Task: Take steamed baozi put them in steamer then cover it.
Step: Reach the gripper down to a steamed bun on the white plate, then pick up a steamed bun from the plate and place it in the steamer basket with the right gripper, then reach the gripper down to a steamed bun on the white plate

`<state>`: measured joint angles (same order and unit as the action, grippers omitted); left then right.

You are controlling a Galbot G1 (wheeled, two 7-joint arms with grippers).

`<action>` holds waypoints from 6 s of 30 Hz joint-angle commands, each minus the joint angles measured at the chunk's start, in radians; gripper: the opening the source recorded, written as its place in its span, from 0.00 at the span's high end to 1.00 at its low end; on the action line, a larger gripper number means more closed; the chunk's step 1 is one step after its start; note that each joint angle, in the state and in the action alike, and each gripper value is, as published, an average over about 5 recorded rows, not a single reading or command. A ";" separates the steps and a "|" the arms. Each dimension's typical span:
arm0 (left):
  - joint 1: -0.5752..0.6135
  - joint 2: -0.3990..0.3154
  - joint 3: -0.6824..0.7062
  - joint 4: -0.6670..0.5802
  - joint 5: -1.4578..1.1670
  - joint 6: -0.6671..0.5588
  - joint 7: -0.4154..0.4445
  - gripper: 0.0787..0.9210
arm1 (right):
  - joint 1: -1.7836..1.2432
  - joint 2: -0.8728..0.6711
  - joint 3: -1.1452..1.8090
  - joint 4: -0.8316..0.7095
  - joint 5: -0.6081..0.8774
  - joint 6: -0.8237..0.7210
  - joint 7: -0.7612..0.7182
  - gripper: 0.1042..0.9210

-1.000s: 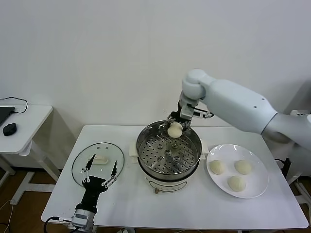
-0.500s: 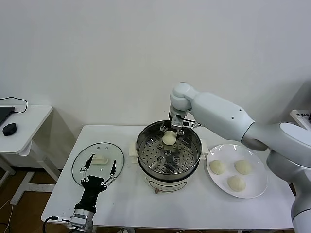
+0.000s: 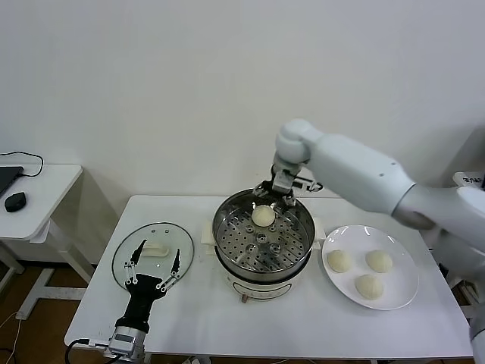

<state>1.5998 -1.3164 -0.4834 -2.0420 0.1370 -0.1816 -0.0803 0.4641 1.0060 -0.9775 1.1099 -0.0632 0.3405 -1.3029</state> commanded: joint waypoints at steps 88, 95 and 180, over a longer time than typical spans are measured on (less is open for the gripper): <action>-0.020 0.014 0.036 -0.008 -0.001 -0.001 -0.008 0.12 | 0.477 0.013 -0.570 0.240 0.733 -0.559 0.099 0.33; -0.023 0.015 0.041 -0.005 -0.002 -0.003 -0.010 0.12 | 0.395 0.155 -0.606 0.266 0.822 -0.634 0.229 0.34; -0.004 0.009 0.022 -0.002 0.008 -0.006 -0.019 0.12 | -0.355 -0.445 -0.138 0.099 0.164 -0.404 0.102 0.12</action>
<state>1.5952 -1.3084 -0.4614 -2.0435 0.1445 -0.1870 -0.0992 0.2180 0.5717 -1.1778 1.2241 0.1399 -0.0732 -1.2077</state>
